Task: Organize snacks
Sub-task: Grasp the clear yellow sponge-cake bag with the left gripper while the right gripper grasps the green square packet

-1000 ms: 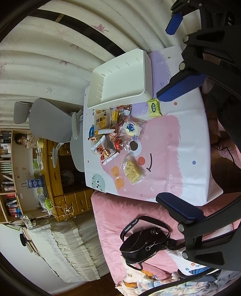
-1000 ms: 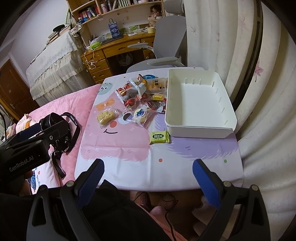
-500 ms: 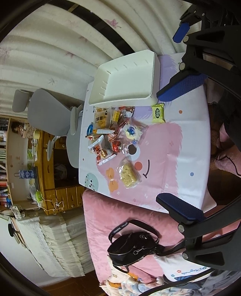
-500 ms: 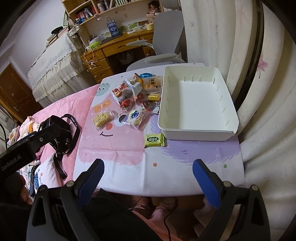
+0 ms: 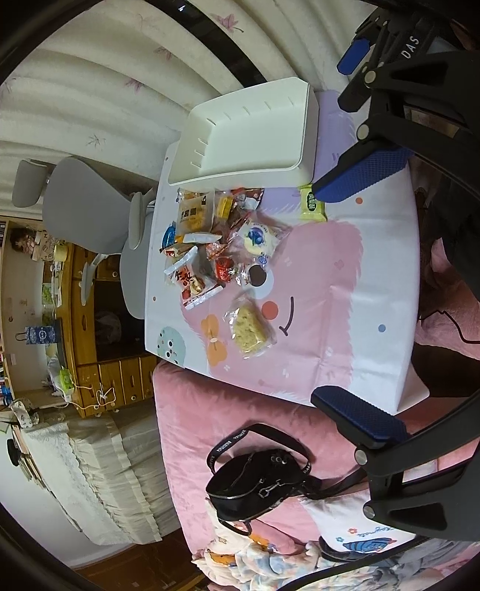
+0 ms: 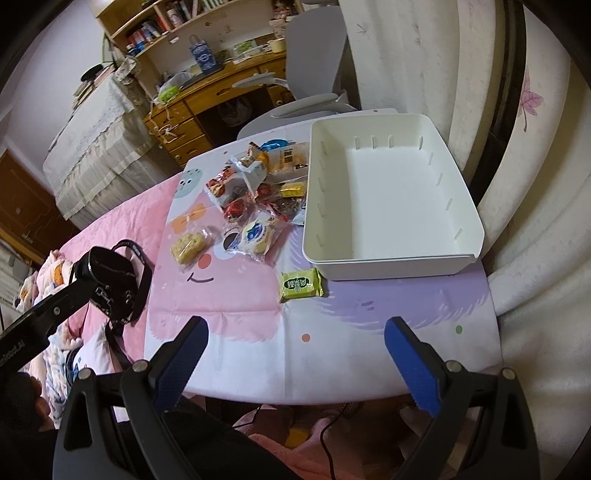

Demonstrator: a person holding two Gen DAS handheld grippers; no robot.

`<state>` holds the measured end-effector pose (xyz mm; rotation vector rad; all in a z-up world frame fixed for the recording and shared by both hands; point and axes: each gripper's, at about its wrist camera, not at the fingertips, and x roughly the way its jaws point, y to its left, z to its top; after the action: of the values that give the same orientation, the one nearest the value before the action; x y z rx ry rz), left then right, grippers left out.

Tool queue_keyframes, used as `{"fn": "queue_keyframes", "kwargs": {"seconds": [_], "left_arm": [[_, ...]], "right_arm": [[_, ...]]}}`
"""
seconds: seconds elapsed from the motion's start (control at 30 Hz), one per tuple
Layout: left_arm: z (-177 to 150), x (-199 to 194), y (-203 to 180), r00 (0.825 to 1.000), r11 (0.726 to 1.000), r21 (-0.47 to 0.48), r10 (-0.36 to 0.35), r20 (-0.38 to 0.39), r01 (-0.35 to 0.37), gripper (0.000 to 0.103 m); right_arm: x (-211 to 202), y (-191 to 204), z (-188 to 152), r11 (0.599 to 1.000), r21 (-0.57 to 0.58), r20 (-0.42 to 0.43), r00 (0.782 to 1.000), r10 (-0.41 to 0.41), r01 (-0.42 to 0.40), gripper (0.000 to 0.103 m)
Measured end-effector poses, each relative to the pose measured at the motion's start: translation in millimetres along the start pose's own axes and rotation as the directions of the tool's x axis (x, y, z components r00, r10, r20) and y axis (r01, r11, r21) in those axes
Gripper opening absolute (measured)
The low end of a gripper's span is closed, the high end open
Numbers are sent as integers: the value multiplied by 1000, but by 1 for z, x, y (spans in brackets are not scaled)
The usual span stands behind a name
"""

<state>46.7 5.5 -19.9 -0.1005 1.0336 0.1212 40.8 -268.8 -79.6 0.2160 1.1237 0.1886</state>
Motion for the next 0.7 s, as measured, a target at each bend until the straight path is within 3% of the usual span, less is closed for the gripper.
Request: {"fn": "queue_keyframes", "kwargs": {"seconds": [0.37, 0.7], "left_arm": [[48, 38, 50, 995, 991, 95, -90, -45, 94, 100], [90, 103, 92, 966, 950, 203, -213, -144, 239, 99]], "right_arm": [[28, 26, 11, 977, 188, -1, 995, -103, 101, 97], [57, 53, -3, 884, 421, -23, 977, -212, 202, 97]]}}
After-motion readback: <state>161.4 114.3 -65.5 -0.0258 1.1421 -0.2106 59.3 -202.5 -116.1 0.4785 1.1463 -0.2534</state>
